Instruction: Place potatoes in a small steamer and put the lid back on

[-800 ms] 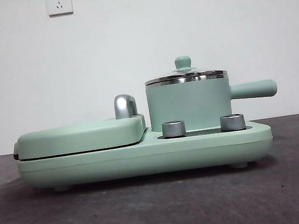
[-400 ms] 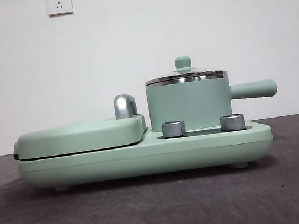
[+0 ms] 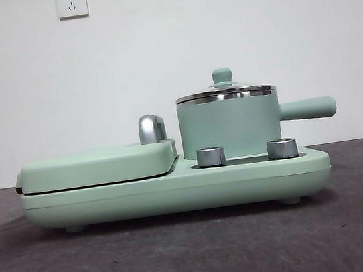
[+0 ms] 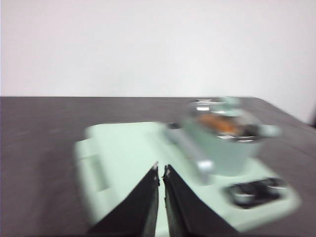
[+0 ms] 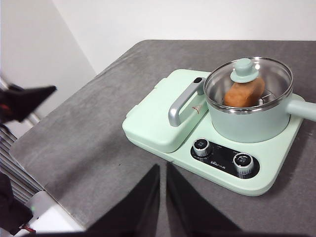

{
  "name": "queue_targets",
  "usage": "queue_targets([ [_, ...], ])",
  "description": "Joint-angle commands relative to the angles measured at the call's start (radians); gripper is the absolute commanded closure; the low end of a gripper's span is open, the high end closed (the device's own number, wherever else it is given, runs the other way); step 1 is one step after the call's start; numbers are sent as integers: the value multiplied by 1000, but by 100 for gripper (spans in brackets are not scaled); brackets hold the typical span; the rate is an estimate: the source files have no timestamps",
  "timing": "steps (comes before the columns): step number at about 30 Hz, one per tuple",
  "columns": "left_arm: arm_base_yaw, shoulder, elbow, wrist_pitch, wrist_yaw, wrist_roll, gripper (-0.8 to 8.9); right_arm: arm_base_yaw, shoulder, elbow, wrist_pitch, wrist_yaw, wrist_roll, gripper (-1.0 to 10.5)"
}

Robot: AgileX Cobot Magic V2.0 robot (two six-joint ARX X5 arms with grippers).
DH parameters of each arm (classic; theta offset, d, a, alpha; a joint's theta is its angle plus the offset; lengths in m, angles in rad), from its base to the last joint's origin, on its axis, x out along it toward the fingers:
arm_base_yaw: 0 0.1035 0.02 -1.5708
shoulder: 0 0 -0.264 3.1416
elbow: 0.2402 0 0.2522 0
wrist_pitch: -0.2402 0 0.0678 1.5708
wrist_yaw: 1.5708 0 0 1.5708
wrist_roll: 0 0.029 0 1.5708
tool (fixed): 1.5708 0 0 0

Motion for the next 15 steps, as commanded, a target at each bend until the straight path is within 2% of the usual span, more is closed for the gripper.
queue_targets([
  [1,69,-69,-121,49,-17,22,794,5,3,7,13,1,-11,928],
  [6,142,-148,-266,43,-53,63,794,5,3,7,13,1,-11,928],
  [15,150,-250,-374,58,-263,55,794,5,3,7,13,1,-11,928],
])
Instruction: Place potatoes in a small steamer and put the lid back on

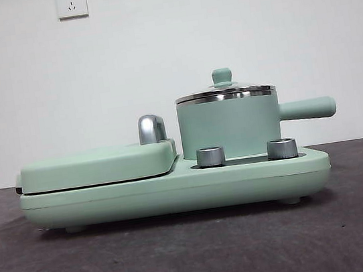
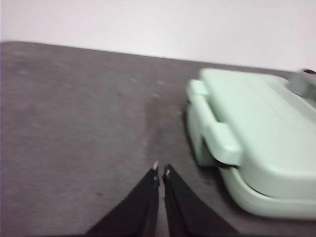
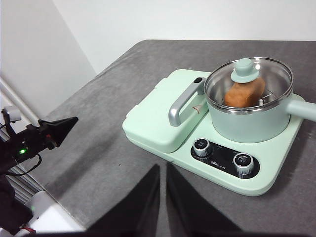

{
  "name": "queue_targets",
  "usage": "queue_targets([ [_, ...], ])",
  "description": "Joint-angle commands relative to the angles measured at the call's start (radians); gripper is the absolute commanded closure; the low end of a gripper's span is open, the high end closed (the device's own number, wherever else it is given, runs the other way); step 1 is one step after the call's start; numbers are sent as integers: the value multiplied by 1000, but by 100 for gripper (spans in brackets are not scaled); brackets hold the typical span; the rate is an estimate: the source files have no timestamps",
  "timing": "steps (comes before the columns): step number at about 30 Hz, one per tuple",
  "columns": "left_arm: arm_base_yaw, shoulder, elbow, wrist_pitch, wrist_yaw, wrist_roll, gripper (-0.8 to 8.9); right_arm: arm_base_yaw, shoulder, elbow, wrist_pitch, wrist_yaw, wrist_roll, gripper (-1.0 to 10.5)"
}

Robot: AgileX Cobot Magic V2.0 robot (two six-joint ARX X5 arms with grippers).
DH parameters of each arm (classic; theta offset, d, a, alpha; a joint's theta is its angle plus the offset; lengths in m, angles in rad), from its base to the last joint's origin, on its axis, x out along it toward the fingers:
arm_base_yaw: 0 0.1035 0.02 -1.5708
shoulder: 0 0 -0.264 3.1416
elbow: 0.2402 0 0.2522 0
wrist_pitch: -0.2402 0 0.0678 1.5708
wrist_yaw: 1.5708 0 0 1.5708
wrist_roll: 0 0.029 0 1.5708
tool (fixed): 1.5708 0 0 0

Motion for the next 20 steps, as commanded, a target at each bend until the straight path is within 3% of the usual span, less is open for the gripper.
queue_targets([
  [1,3,-7,-31,34,-66,0,794,5,3,7,12,1,-11,928],
  [20,3,-7,-43,-16,-84,-1,794,5,3,7,12,1,-11,928],
])
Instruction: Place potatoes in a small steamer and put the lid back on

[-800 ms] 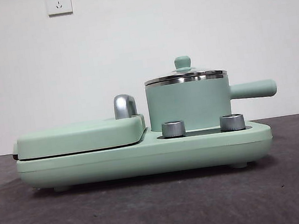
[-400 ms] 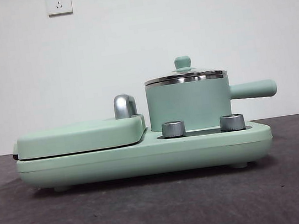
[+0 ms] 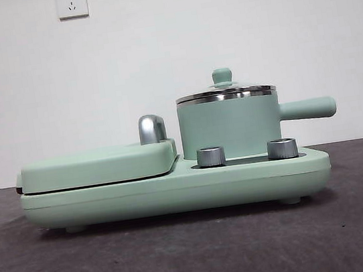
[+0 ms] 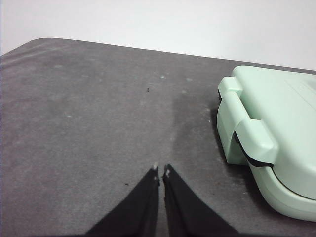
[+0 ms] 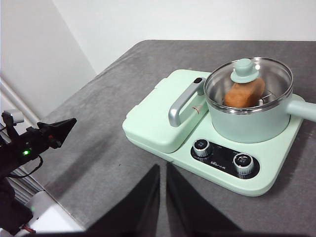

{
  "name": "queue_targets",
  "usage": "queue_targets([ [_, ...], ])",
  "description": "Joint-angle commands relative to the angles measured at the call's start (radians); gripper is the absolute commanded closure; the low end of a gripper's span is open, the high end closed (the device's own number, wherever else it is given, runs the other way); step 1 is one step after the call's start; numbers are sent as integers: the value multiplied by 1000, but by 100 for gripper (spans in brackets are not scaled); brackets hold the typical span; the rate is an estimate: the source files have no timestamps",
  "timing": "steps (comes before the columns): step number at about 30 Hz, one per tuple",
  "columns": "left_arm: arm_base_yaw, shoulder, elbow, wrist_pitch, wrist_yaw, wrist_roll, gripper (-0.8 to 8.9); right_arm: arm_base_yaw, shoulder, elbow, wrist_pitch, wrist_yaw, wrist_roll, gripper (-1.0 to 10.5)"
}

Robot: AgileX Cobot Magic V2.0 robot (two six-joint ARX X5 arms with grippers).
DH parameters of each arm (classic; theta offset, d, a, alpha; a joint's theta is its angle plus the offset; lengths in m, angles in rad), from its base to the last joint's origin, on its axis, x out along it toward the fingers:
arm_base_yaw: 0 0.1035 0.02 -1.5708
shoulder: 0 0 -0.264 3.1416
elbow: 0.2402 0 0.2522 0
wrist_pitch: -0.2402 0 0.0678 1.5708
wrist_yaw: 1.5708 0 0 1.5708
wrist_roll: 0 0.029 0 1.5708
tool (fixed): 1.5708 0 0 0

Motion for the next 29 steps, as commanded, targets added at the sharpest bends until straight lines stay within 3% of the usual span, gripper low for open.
queue_targets([
  [1,-1,-1,-20,-5,-6,0,794,5,3,7,11,1,-11,928],
  [13,-1,-1,-20,-5,-6,0,794,-11,-11,-17,29,-3,-11,928],
  [18,-1,-1,-19,-6,-6,0,794,-65,-76,-164,219,23,-37,929],
  [24,-1,-1,-19,-6,-6,0,794,-146,-229,-453,545,221,-166,929],
  [29,-1,-1,-20,-6,-6,0,794,-181,-349,-652,665,406,-216,929],
])
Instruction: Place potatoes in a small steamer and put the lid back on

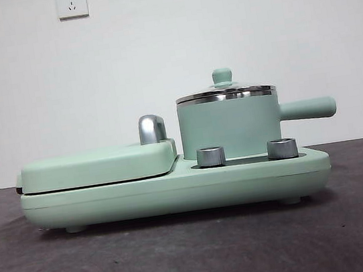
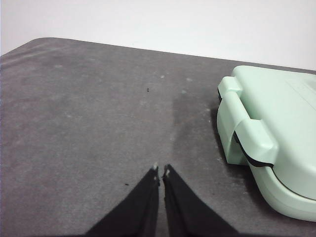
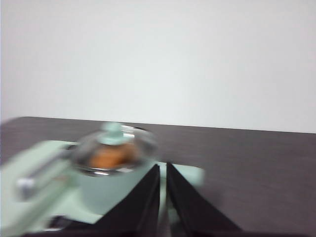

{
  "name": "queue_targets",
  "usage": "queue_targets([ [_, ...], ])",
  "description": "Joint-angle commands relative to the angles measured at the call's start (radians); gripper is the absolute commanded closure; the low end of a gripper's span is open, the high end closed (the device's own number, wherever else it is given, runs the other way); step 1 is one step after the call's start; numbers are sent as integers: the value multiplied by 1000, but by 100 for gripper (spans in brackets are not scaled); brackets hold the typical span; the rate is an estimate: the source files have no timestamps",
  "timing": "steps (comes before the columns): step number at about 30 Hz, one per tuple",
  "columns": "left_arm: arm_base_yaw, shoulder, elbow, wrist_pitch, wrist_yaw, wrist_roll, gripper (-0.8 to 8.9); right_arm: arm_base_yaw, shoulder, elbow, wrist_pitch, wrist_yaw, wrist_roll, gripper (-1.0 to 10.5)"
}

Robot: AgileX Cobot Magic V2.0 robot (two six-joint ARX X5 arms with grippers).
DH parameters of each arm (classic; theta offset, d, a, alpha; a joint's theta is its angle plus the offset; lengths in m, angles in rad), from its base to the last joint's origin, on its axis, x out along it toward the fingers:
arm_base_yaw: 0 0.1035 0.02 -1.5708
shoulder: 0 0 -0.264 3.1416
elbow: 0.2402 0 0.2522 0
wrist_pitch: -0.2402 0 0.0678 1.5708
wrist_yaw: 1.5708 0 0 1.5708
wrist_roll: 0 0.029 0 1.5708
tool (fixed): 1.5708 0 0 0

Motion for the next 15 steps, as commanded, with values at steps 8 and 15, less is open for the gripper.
queue_targets([
  [8,-1,-1,-19,-6,-6,0,794,-21,-126,-236,105,212,-63,929],
  [15,-1,-1,-19,-6,-6,0,794,-121,-126,-340,115,152,-82,929],
])
